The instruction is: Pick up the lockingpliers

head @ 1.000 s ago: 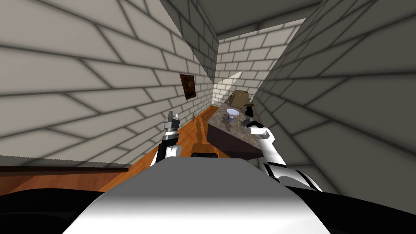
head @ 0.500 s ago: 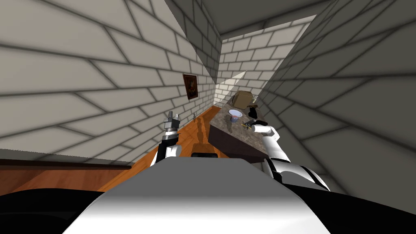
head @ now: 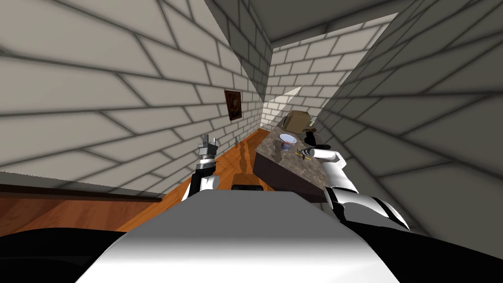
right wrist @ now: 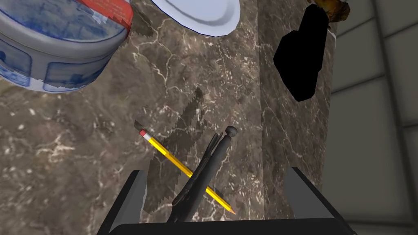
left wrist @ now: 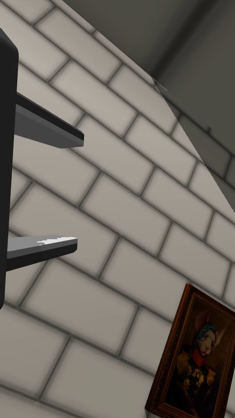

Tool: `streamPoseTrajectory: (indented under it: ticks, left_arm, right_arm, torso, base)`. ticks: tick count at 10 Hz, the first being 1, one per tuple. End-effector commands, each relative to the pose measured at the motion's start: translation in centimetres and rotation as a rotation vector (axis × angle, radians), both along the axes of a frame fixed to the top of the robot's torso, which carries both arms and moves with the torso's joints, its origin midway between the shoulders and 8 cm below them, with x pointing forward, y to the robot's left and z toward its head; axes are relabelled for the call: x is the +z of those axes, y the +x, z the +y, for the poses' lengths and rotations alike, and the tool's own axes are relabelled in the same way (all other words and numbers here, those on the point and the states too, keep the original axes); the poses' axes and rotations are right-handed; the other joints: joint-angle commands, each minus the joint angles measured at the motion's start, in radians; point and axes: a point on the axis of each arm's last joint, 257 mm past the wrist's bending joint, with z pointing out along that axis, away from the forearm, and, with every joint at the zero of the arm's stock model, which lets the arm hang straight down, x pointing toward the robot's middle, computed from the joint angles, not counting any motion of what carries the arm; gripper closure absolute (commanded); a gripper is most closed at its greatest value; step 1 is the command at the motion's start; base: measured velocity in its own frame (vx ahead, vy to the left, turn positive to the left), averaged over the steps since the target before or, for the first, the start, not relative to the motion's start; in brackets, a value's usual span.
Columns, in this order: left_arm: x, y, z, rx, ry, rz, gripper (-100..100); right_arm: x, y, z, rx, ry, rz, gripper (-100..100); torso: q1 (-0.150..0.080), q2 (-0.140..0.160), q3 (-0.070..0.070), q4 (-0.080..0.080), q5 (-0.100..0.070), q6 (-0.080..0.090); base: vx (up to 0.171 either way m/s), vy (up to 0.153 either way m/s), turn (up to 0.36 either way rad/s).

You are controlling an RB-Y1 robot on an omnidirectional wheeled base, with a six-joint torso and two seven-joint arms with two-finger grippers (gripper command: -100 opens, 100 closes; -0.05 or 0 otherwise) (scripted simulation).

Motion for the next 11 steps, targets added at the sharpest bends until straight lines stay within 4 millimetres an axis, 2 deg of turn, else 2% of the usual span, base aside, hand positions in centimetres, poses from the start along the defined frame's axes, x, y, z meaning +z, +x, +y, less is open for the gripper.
streamPoseTrajectory:
  ticks: [1, 2, 3, 4, 5, 7, 11]
  left_arm:
    - [0.0, 0.0, 0.0, 0.0, 0.0, 0.0, 0]
    - [0.0, 0.0, 0.0, 0.0, 0.0, 0.0, 0]
    - [0.0, 0.0, 0.0, 0.0, 0.0, 0.0, 0]
    - [0.0, 0.0, 0.0, 0.0, 0.0, 0.0, 0]
    - [0.0, 0.0, 0.0, 0.0, 0.0, 0.0, 0]
    - [0.0, 0.0, 0.0, 0.0, 0.0, 0.0, 0]
    - [0.0, 0.0, 0.0, 0.0, 0.0, 0.0, 0]
  right_arm:
    - [-1.2, -1.2, -1.1, -0.053, 0.043, 0.029, -100]
    - [-0.5, -1.6, -2.0, -0.105, 0.091, 0.025, -100]
    - [-1.6, -2.4, -2.6, -0.125, 0.102, 0.046, -100]
    - [-1.8, -2.5, -2.7, -0.129, 0.104, 0.05, -100]
    - [-2.0, -3.6, -3.8, -0.195, 0.161, 0.06, -100]
    - [-2.3, -4.9, -4.8, -0.264, 0.218, 0.072, -100]
    - [-3.2, -6.6, -5.9, -0.341, 0.28, 0.092, -100]
  torso:
    - [0.0, 0.0, 0.0, 0.0, 0.0, 0.0]
    - [-0.001, 0.001, 0.0, 0.0, 0.0, 0.0]
    - [-0.001, 0.0, 0.0, 0.0, 0.0, 0.0]
    - [-0.001, 0.0, 0.0, 0.0, -0.001, 0.0]
    - [-0.001, 0.001, 0.001, 0.0, -0.001, 0.001]
    - [-0.001, 0.001, 0.0, 0.0, 0.0, 0.0]
    - [-0.001, 0.001, 0.001, 0.0, -0.001, 0.0]
  base:
    - [0.036, 0.004, 0.042]
    - [0.05, 0.003, 0.077]
    - [0.048, -0.001, 0.039]
    - [0.019, 0.003, -0.004]
    - [0.03, 0.005, 0.074]
    - [0.046, 0.001, 0.061]
    - [0.034, -0.008, 0.032]
